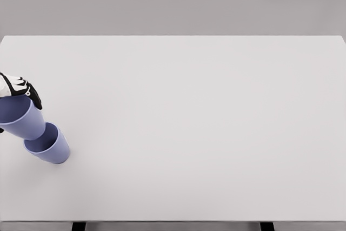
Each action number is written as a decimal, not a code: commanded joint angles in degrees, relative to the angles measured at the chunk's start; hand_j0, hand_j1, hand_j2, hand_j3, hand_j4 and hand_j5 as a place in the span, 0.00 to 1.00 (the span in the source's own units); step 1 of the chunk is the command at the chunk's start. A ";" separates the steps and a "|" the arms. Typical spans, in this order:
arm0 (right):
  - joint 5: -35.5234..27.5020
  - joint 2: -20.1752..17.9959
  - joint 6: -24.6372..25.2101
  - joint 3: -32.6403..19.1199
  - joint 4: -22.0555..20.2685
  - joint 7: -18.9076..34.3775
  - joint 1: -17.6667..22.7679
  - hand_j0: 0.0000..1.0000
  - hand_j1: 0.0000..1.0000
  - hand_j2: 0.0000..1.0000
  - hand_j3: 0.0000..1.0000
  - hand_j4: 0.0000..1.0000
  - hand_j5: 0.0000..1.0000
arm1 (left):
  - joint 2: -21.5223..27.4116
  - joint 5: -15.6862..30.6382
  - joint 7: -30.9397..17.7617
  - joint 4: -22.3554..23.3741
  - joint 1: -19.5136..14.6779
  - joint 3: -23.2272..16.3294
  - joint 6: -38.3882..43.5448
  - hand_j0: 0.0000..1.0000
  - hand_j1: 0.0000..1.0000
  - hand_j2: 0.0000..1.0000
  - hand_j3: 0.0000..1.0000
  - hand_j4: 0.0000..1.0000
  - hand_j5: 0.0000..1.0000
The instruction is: Place the right cup on the left cup with left arm
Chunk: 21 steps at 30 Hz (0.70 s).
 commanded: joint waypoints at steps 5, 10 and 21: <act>0.03 0.00 -0.01 -0.02 0.00 -0.04 0.00 1.00 1.00 1.00 1.00 1.00 1.00 | 0.07 0.36 0.06 0.00 0.09 0.10 0.15 0.44 0.44 0.44 0.44 0.44 0.44; 0.03 0.00 -0.01 0.06 0.00 0.04 0.00 1.00 1.00 1.00 1.00 1.00 1.00 | 0.42 0.36 0.06 0.00 0.53 0.10 0.15 0.44 0.44 0.44 0.44 0.44 0.44; 0.03 0.00 -0.01 0.06 0.00 -0.04 0.00 1.00 1.00 1.00 1.00 1.00 1.00 | -0.45 0.62 0.06 0.00 1.32 0.10 0.15 0.45 0.45 0.45 0.45 0.45 0.45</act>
